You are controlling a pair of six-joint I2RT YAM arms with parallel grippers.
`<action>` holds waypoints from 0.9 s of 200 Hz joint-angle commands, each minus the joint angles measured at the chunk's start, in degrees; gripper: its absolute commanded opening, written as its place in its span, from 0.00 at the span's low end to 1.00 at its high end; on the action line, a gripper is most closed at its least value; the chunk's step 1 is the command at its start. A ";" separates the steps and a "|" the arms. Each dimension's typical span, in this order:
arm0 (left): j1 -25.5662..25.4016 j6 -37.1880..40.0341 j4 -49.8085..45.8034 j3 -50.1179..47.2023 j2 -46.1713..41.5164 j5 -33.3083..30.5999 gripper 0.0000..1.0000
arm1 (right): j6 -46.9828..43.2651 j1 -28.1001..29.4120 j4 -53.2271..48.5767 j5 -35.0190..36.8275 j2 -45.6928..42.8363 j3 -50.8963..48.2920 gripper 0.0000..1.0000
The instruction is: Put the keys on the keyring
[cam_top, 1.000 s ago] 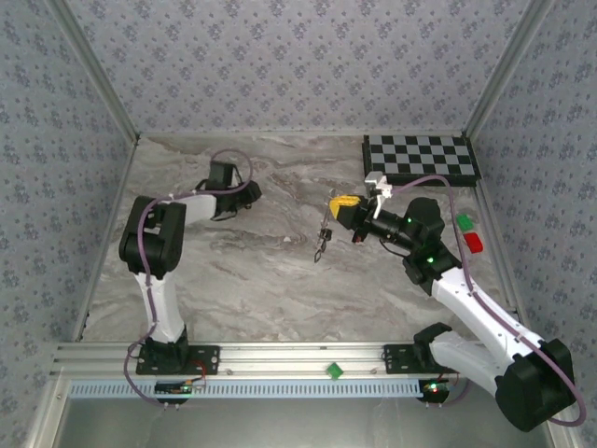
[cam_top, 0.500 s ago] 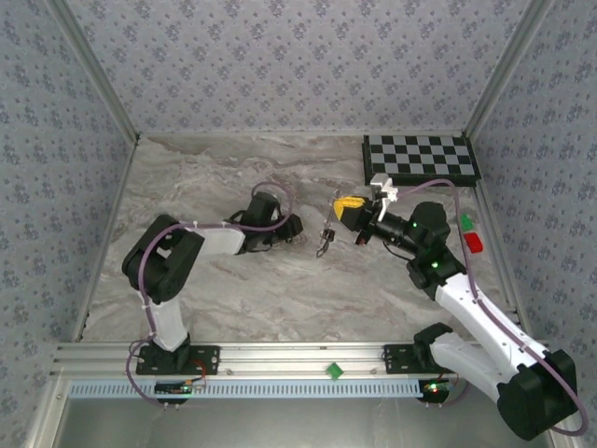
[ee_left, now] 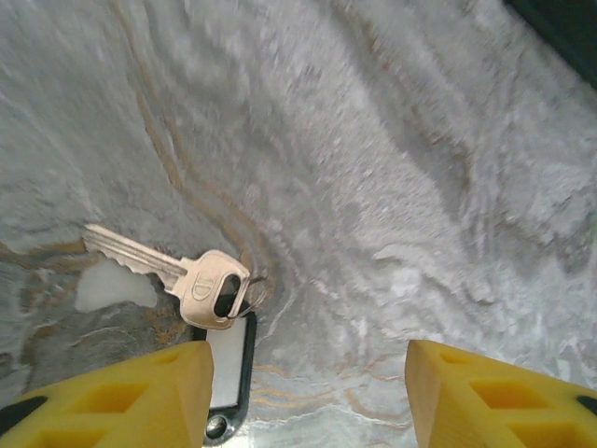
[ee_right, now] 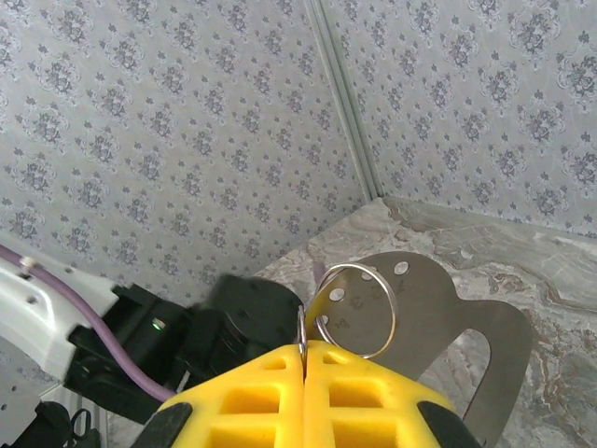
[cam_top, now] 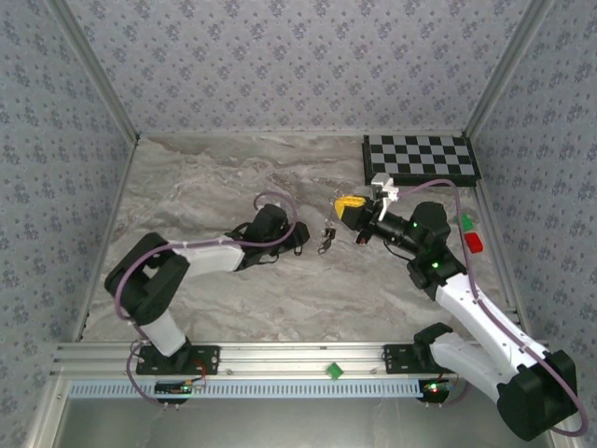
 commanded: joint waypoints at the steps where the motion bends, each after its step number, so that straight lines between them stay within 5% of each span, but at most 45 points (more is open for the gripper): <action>1: 0.42 6.06 -4.97 1.77 -6.38 -4.61 0.58 | -0.65 -0.44 0.88 0.00 0.45 -0.20 0.00; 31: 3.13 13.37 -6.71 0.43 -13.69 -5.15 0.57 | -0.91 -0.57 0.68 -0.03 2.05 0.34 0.00; 105: 8.22 32.02 -5.41 -0.72 -29.27 9.88 0.51 | -6.91 0.02 -8.62 -4.77 9.34 9.21 0.00; 180: 10.60 31.25 4.92 -0.02 -30.35 26.51 0.42 | -14.20 3.08 -16.42 -11.87 18.66 19.95 0.00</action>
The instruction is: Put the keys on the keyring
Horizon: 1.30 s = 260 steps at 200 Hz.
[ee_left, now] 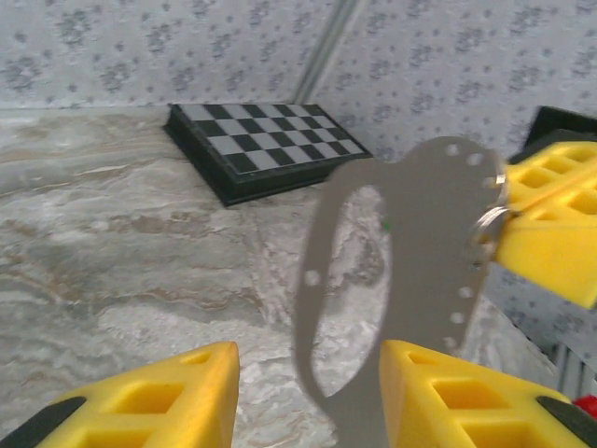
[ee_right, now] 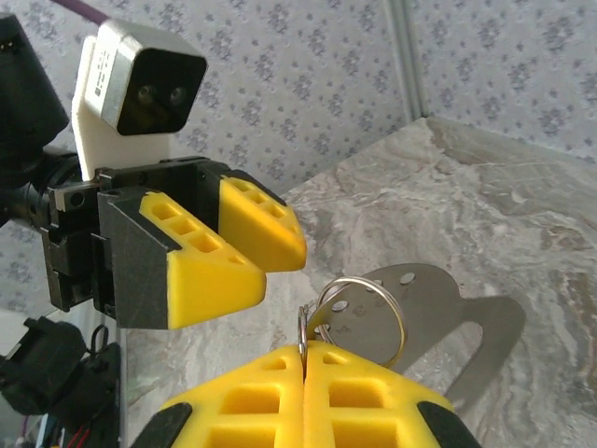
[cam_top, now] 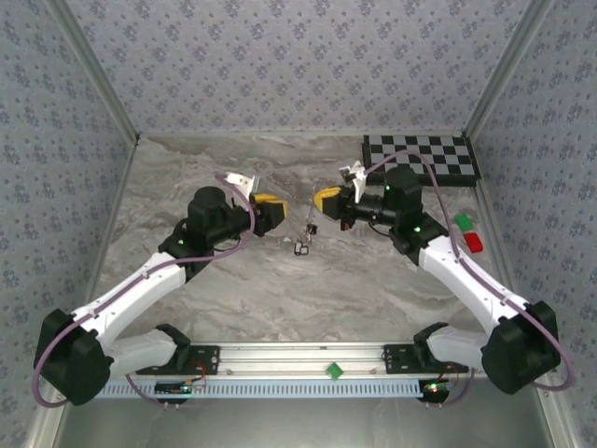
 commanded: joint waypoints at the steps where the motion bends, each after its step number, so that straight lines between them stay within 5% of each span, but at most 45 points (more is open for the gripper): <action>1: 1.45 -0.52 6.35 1.66 -0.05 7.79 0.42 | -3.22 0.90 -1.54 -3.36 1.32 3.28 0.00; 143: 2.62 -9.60 20.53 2.34 8.30 21.86 0.46 | -0.87 1.42 2.07 -8.89 3.92 4.42 0.00; 260: 2.59 -10.54 24.36 1.17 7.51 27.33 0.28 | -0.43 0.63 2.49 -8.38 4.43 3.94 0.00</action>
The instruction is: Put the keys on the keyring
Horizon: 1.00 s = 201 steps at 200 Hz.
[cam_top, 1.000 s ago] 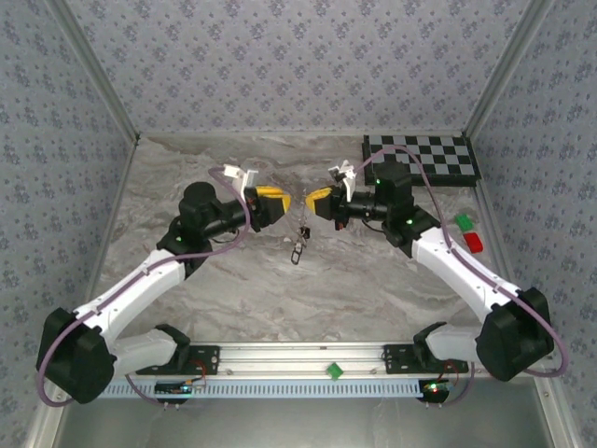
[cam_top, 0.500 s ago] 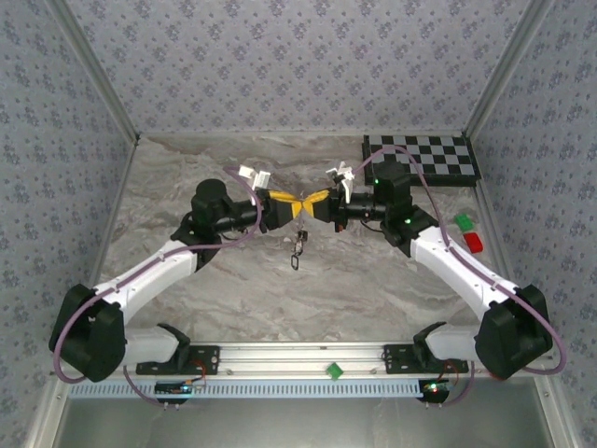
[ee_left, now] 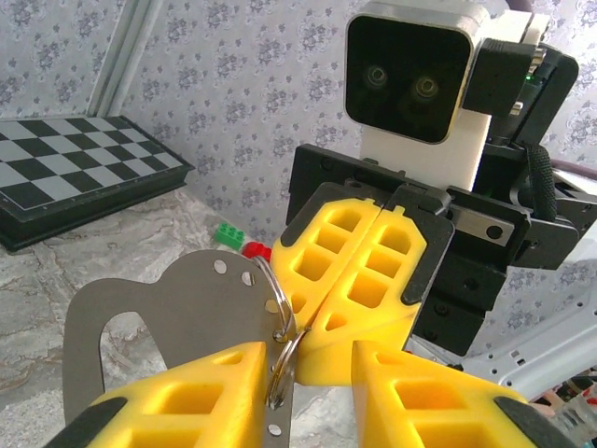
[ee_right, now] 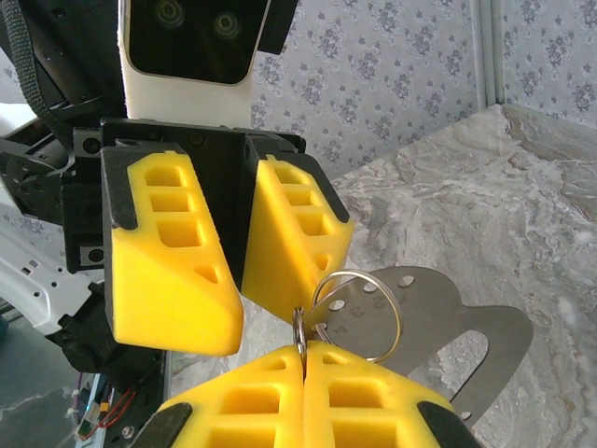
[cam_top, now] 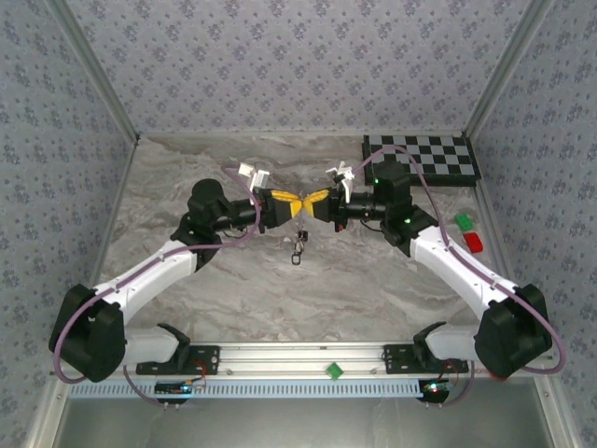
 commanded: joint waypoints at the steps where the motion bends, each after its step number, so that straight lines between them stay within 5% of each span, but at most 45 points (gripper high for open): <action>1: 0.21 -0.10 2.83 1.16 -0.86 2.90 0.28 | 1.06 -0.42 1.92 -1.19 0.36 1.67 0.00; 83: 0.22 0.77 1.50 1.56 -0.24 3.90 0.11 | 1.41 -0.52 2.62 -0.93 0.55 1.51 0.00; 103: 0.15 0.78 1.60 1.60 -0.33 3.84 0.00 | 1.55 -0.44 2.84 -1.35 0.96 1.54 0.00; 168: -0.20 1.99 2.25 0.63 -1.25 1.43 0.00 | 2.10 -0.42 2.84 0.04 -0.39 0.68 0.00; 188: -0.18 2.44 2.34 0.32 -1.87 0.67 0.00 | 2.59 -0.69 2.53 1.87 -1.87 -0.28 0.25; 201: -0.14 2.61 2.00 0.37 -2.09 0.56 0.00 | 2.94 -1.09 2.52 3.32 -3.25 -1.29 0.28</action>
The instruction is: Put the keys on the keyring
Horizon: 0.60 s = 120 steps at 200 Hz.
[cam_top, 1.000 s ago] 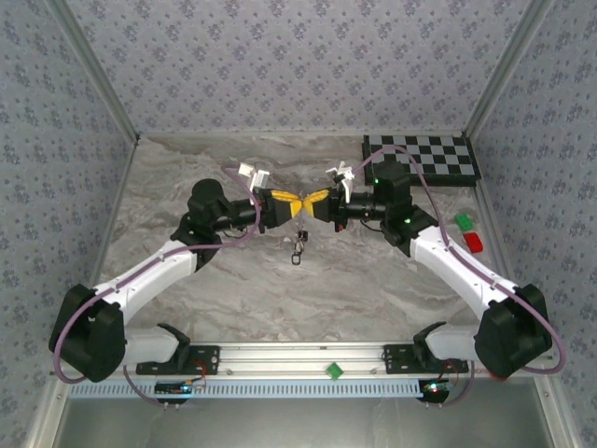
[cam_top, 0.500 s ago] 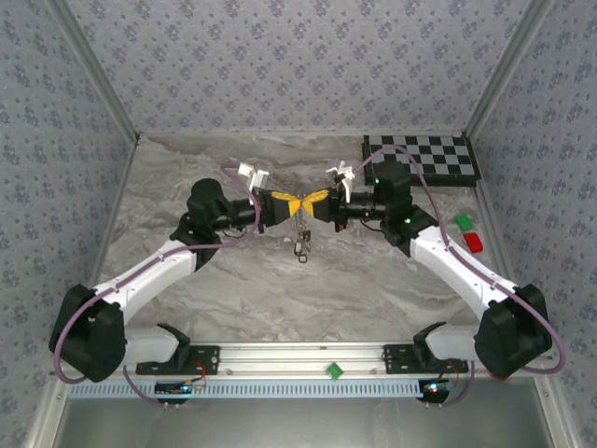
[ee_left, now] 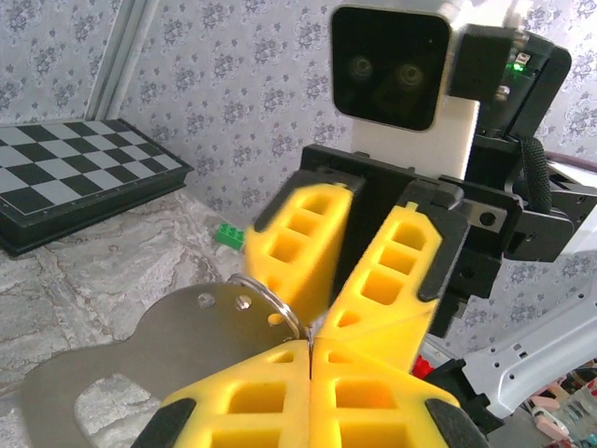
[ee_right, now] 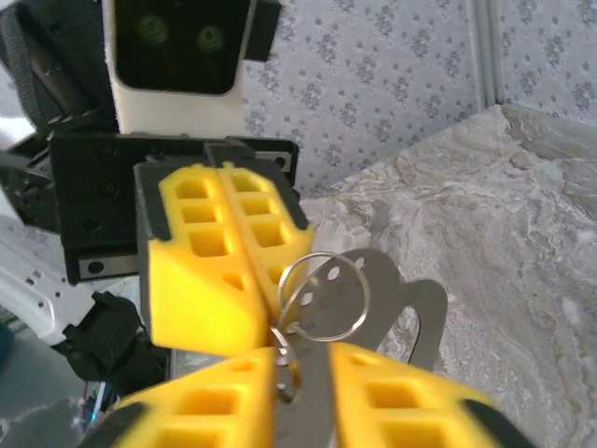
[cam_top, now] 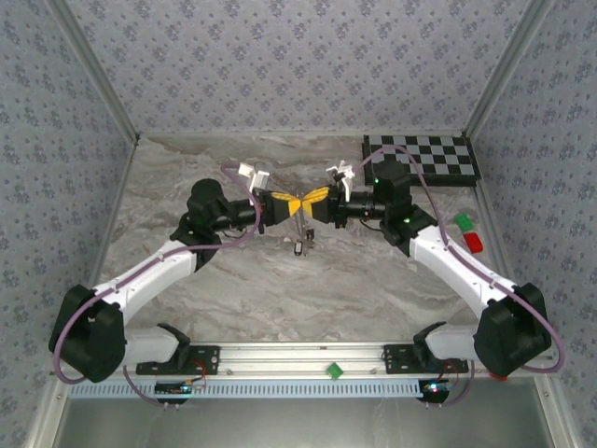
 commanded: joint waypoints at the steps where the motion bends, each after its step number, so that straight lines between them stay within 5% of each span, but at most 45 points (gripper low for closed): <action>1: -0.31 1.24 1.99 0.45 -1.89 0.08 0.00 | 0.82 -0.80 1.27 2.95 -3.44 -1.31 0.28; 39: -0.35 1.42 1.61 0.52 -2.11 -0.12 0.00 | 5.94 -2.93 9.02 5.64 -8.02 -7.79 0.35; 120: -0.44 0.67 2.45 0.57 -1.50 0.07 0.00 | 4.20 2.13 12.09 6.67 -6.52 -7.49 0.23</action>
